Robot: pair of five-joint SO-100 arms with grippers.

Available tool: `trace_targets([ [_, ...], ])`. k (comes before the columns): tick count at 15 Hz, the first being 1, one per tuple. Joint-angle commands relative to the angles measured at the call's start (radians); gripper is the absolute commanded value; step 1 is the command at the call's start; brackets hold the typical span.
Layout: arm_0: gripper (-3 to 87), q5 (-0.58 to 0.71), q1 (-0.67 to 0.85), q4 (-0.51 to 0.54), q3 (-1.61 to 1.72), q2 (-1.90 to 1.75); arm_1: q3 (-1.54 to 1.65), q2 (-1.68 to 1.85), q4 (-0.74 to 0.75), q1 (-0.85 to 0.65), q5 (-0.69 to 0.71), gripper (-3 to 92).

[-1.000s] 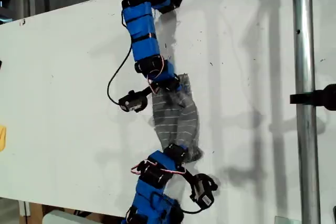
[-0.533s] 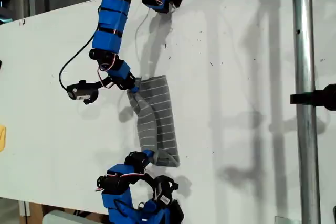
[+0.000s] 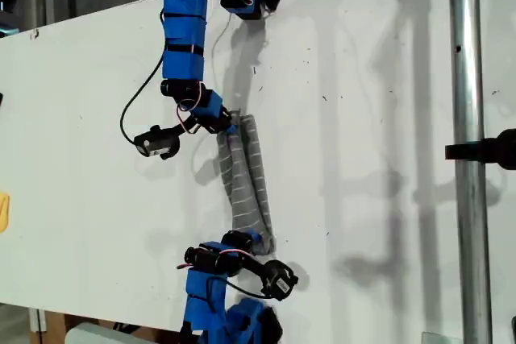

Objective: Grasp corners of a towel and fold twice.

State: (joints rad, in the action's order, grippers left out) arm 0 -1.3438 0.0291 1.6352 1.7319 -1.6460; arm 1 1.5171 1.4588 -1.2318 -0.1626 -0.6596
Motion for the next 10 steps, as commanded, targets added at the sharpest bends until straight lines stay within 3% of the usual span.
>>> trace_targets([
  [1,12.6,0.011,-0.031,-0.034,-0.023,0.077,-0.006,-0.009,0.041,0.028,-0.028,-0.2],
  [10,13.3,0.083,0.114,-0.038,0.06,0.107,-0.017,-0.172,0.109,0.049,-0.069,-0.2],
])
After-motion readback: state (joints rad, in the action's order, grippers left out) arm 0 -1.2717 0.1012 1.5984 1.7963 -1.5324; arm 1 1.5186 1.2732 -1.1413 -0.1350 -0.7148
